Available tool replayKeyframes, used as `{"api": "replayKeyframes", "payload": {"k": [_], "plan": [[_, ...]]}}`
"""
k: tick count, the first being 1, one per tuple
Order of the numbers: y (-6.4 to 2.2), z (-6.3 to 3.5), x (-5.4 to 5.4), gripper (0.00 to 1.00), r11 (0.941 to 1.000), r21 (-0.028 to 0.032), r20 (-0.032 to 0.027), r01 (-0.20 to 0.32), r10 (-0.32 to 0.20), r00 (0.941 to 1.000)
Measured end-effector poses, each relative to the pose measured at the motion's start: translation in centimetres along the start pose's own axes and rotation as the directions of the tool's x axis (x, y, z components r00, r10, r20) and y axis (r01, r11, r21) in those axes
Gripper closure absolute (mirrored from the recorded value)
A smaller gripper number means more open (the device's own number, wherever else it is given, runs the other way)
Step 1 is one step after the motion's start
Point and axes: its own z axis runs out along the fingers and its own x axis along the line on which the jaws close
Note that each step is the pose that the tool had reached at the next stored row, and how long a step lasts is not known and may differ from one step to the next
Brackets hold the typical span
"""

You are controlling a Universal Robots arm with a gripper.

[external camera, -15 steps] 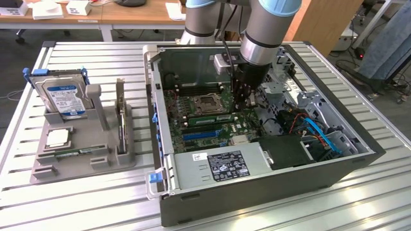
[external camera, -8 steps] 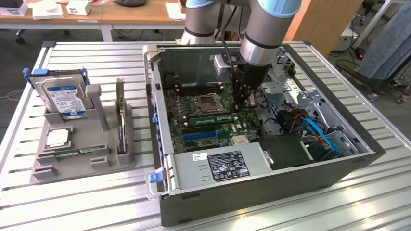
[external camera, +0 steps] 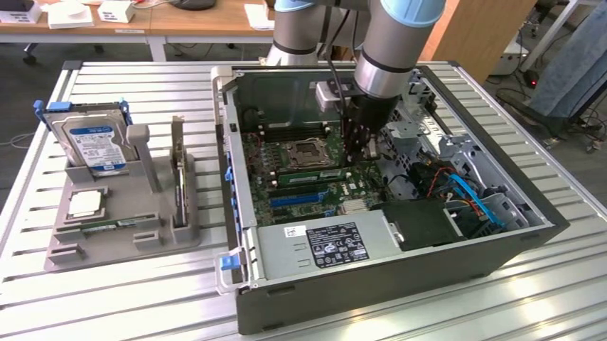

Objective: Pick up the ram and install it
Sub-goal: 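Press down the ram until it locks into place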

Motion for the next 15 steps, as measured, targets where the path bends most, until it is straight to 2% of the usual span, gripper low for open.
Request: {"api": "replayKeyframes", "payload": {"k": [15], "plan": [[-0.01, 0.44, 0.02, 0.91, 1.0000, 0.0001, -0.0003, 0.000, 0.000, 1.0000]]}}
